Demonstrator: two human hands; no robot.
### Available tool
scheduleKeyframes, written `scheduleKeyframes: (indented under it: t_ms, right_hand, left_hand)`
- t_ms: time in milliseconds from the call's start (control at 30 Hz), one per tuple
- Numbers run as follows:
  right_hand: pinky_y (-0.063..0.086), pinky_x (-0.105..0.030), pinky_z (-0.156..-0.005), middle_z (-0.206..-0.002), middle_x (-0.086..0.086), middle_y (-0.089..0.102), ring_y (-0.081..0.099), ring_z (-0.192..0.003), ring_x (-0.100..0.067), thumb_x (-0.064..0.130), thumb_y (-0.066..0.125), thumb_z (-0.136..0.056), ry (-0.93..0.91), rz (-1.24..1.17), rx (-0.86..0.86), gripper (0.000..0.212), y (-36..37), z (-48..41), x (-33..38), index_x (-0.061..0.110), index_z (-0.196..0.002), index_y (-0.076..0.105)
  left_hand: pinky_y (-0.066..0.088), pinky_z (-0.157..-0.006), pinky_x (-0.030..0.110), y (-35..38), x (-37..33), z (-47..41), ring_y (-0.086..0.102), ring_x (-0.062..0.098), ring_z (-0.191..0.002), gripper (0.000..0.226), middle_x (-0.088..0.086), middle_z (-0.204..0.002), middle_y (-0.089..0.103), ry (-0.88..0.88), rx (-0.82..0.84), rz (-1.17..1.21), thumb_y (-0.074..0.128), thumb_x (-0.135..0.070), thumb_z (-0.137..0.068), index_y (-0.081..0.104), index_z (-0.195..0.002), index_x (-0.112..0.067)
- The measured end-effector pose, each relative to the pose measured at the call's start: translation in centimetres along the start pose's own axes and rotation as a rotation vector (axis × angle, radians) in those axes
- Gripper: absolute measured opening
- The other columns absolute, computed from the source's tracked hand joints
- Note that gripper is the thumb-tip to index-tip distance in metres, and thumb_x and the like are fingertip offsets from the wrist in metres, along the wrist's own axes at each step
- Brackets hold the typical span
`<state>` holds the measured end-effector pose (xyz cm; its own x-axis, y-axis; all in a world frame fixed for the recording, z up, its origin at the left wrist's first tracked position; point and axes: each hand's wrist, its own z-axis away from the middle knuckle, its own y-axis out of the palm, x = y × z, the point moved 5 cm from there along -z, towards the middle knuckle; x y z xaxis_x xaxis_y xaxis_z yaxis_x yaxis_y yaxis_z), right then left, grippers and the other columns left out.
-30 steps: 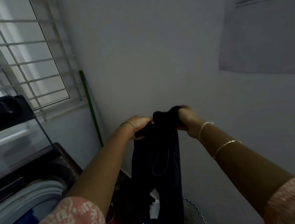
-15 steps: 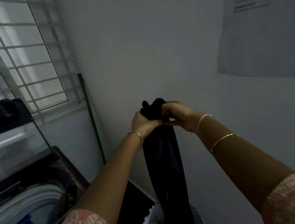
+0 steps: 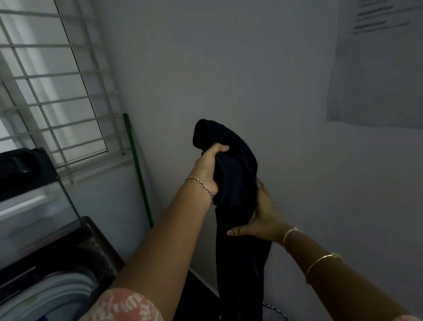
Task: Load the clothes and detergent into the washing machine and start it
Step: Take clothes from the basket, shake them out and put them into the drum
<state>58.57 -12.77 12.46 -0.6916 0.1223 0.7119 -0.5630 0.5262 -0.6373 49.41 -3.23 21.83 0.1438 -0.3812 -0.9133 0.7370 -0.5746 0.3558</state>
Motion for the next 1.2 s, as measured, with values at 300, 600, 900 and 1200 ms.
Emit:
scheduleKeyframes:
  t_ms: [300,600,900,1200]
  right_hand:
    - [0.033,-0.029,-0.111,-0.146,0.012,0.022,0.03,-0.132,-0.003,0.018,0.092,-0.053,0.1,-0.49,-0.168,0.145,2.1,-0.3,2.5,0.033,-0.147,-0.017]
    - [0.045,-0.029,-0.067,-0.076,-0.002,0.058,0.054,-0.069,-0.012,-0.001,0.056,-0.09,0.35,-0.558,-0.159,0.008,3.1,-0.4,0.8,0.006,-0.087,0.059]
    - [0.053,-0.048,-0.085,-0.109,-0.012,0.062,0.06,-0.096,-0.03,0.045,0.059,-0.057,0.374,-1.053,-0.337,0.075,-0.1,-2.0,2.8,0.005,-0.12,0.053]
    - [0.053,-0.045,-0.081,-0.11,-0.015,0.058,0.06,-0.089,-0.031,0.014,0.038,-0.084,0.44,-1.123,-0.359,0.046,0.4,-2.7,5.1,0.0,-0.126,0.049]
  left_hand:
    - [0.049,-0.066,0.033,-0.3,-3.8,1.9,0.059,0.027,-0.075,0.024,0.012,-0.084,0.064,0.043,0.01,0.136,0.05,-0.025,-0.092,0.063,-0.088,-0.004]
    - [0.051,-0.079,0.035,-5.9,-4.7,2.9,0.064,0.027,-0.081,0.033,0.012,-0.083,0.072,0.193,0.086,0.323,0.042,-0.027,-0.095,0.065,-0.095,-0.004]
    - [0.056,-0.066,0.03,-15.9,4.6,2.7,0.064,0.022,-0.09,0.019,0.013,-0.117,0.066,-0.204,-0.125,-0.052,0.065,-0.017,-0.087,0.065,-0.104,-0.008]
    - [0.011,-0.122,0.039,-11.3,9.0,1.3,0.001,0.018,-0.147,0.161,-0.003,-0.159,-0.012,-0.066,-0.013,-0.831,0.093,-0.051,-0.042,-0.023,-0.149,-0.02]
